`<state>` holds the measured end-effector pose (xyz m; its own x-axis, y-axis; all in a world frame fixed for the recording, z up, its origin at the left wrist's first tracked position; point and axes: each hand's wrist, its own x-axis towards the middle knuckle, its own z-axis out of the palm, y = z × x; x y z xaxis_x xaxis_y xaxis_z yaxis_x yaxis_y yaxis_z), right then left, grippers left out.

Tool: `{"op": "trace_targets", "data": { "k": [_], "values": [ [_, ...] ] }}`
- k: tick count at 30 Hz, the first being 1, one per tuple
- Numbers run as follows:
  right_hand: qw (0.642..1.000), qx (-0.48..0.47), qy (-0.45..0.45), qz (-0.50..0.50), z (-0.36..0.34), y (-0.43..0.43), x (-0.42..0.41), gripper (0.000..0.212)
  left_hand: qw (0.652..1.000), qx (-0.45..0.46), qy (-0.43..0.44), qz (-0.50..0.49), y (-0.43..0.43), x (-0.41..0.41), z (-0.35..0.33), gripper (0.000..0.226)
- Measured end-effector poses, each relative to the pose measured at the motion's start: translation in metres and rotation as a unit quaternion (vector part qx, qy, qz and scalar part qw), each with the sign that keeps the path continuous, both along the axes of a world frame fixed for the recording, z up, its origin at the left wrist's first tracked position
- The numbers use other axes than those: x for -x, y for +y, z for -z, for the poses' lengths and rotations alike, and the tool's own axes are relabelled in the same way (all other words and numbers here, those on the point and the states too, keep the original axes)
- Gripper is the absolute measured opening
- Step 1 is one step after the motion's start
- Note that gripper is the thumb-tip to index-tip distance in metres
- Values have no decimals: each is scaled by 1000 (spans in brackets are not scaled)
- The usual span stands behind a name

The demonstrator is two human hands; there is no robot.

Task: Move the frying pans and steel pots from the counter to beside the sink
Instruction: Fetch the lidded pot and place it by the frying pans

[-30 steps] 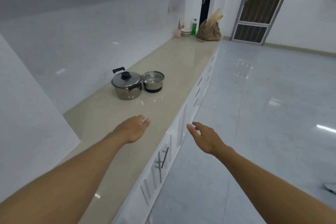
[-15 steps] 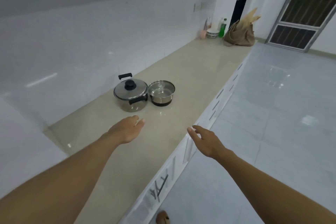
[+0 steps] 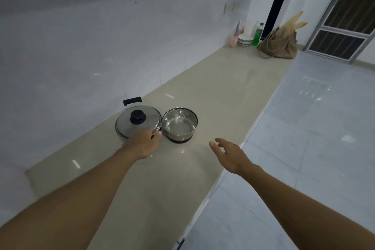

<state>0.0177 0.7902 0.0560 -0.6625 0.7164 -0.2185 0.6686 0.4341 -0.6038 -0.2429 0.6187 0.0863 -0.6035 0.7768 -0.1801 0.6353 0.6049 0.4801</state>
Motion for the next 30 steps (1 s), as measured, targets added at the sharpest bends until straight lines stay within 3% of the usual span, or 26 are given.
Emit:
{"op": "trace_targets", "data": {
  "k": [7,12,17,23,30],
  "values": [
    [996,-2,-2,-87,10,53,73,72,996,19,-17,-85,8,25,21,42],
    [985,-11,45,-164,10,89,137,67,986,22,-26,-161,11,23,43,34],
    [972,-25,75,-221,20,109,199,49,976,59,-1,-212,16,23,51,39],
    [949,-37,83,-302,33,99,265,56,953,65,-46,-291,-14,29,53,28],
    [922,-40,137,-359,42,49,306,36,930,96,-27,-354,-67,26,49,17]
  ]
}}
